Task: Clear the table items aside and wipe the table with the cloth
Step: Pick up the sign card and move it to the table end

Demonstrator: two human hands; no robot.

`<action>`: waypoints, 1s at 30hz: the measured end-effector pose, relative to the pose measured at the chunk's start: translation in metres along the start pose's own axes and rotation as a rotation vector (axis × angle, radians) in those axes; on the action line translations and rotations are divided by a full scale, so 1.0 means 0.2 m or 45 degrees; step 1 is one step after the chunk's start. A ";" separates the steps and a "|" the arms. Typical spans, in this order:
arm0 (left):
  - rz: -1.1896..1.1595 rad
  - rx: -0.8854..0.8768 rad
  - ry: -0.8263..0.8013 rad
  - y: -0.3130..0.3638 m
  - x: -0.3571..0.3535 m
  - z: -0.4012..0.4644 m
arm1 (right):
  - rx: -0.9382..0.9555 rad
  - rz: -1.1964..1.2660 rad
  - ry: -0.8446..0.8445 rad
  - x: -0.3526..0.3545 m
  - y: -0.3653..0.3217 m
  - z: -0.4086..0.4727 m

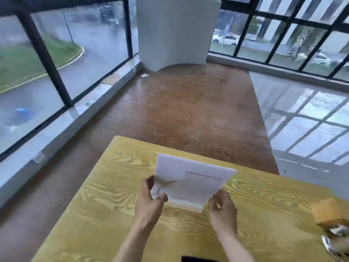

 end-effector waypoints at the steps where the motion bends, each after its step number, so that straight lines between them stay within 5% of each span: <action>1: 0.004 0.009 0.032 -0.01 0.13 0.09 | 0.022 -0.015 -0.016 -0.13 -0.09 -0.01; 13: -0.077 0.000 0.142 0.02 0.87 0.91 | 0.053 -0.044 -0.188 -1.06 -0.75 0.14; 30: -0.042 -0.022 0.087 -0.06 0.82 1.06 | -0.055 -0.195 -0.230 -1.12 -0.81 0.27</action>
Point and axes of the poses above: each hand's wrist, its own z-axis towards the middle knuckle, its own x-axis out of the back of the hand, y = z × x, the point moved 2 cm from there along z, towards the middle knuckle, and after that the axes turned 12 degrees about -x, right-handed, at the moved point
